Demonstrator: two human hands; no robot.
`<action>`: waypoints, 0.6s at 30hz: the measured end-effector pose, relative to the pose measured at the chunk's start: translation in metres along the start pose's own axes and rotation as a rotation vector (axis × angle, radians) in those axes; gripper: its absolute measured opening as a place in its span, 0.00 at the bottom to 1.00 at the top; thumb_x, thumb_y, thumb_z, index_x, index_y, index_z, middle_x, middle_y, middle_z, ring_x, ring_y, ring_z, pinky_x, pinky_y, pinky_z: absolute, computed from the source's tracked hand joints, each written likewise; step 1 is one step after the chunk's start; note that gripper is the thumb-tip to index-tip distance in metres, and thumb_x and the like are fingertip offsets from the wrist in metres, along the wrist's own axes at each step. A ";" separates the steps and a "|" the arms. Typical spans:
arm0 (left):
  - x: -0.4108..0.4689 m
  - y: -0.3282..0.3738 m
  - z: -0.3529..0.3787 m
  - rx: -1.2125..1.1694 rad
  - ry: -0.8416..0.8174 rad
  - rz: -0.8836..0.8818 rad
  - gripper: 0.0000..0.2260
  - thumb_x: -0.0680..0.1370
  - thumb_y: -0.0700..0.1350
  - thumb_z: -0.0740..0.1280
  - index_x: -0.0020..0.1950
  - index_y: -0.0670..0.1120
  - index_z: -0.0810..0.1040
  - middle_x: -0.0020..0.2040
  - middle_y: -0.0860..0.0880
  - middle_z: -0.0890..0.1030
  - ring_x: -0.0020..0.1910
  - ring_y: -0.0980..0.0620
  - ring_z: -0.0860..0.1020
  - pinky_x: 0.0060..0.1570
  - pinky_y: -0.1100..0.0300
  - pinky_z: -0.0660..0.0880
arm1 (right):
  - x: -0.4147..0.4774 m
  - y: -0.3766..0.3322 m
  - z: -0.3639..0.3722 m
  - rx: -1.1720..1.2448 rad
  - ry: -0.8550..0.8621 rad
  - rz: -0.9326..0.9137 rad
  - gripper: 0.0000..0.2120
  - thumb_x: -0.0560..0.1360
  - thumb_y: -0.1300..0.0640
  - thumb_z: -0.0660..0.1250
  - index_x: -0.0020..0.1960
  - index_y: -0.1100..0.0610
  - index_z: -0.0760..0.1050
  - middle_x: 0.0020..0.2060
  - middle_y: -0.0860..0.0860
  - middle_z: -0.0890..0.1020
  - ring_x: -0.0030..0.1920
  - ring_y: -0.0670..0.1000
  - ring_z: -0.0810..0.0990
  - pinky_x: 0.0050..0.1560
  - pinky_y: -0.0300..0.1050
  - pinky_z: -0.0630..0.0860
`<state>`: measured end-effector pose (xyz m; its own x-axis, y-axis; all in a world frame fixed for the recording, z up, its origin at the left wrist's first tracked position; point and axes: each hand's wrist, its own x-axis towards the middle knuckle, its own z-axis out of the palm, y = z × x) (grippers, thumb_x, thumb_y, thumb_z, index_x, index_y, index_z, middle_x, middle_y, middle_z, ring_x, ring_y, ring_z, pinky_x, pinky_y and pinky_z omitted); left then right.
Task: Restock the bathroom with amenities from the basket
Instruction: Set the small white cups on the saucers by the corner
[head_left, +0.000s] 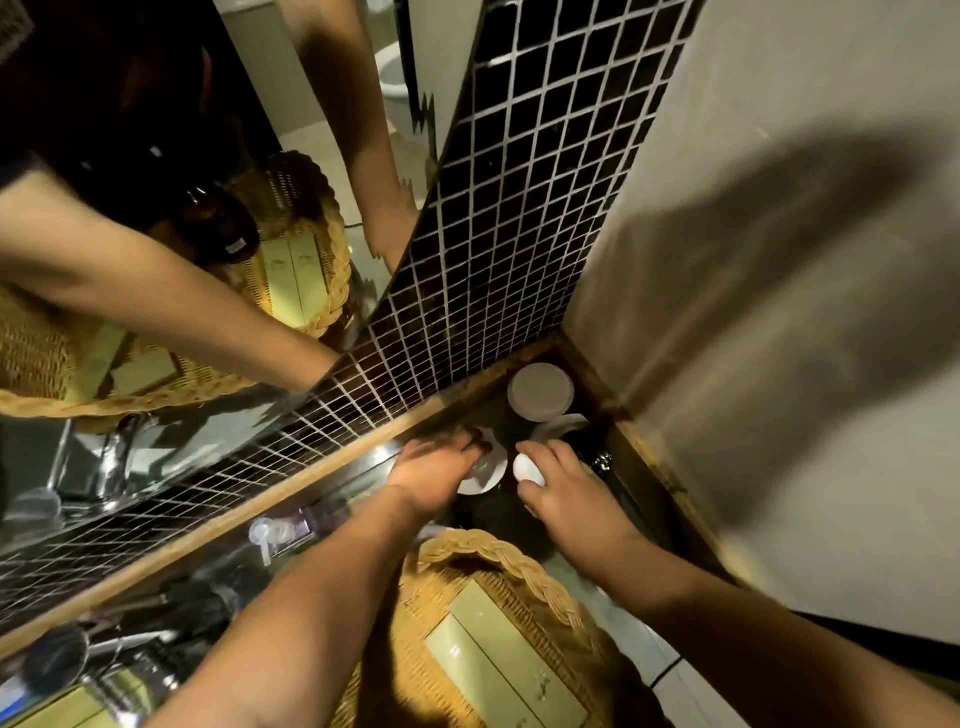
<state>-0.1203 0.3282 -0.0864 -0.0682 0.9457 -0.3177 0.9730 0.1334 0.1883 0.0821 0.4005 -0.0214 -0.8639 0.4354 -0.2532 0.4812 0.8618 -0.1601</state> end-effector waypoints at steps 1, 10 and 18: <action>0.000 0.000 0.000 0.020 0.010 0.020 0.27 0.76 0.39 0.67 0.72 0.55 0.67 0.73 0.52 0.67 0.72 0.47 0.66 0.67 0.45 0.67 | -0.002 -0.001 0.000 -0.008 0.013 -0.011 0.12 0.75 0.62 0.69 0.58 0.58 0.75 0.76 0.57 0.60 0.75 0.60 0.56 0.64 0.56 0.73; 0.003 0.006 0.004 0.154 0.043 0.113 0.29 0.76 0.38 0.66 0.76 0.54 0.64 0.77 0.50 0.63 0.75 0.45 0.58 0.71 0.46 0.60 | -0.011 -0.007 0.002 -0.064 0.009 -0.013 0.15 0.61 0.61 0.80 0.45 0.56 0.79 0.68 0.59 0.73 0.67 0.62 0.71 0.54 0.55 0.79; -0.010 -0.013 0.018 0.124 -0.027 0.177 0.35 0.79 0.46 0.62 0.80 0.54 0.46 0.81 0.52 0.46 0.79 0.50 0.43 0.75 0.48 0.48 | -0.011 -0.006 0.000 -0.082 0.051 -0.028 0.14 0.62 0.60 0.79 0.46 0.55 0.78 0.67 0.60 0.75 0.65 0.63 0.74 0.57 0.57 0.77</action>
<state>-0.1288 0.3117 -0.1021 0.1108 0.9426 -0.3151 0.9890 -0.0733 0.1283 0.0884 0.3908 -0.0180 -0.8841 0.4222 -0.2002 0.4452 0.8912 -0.0867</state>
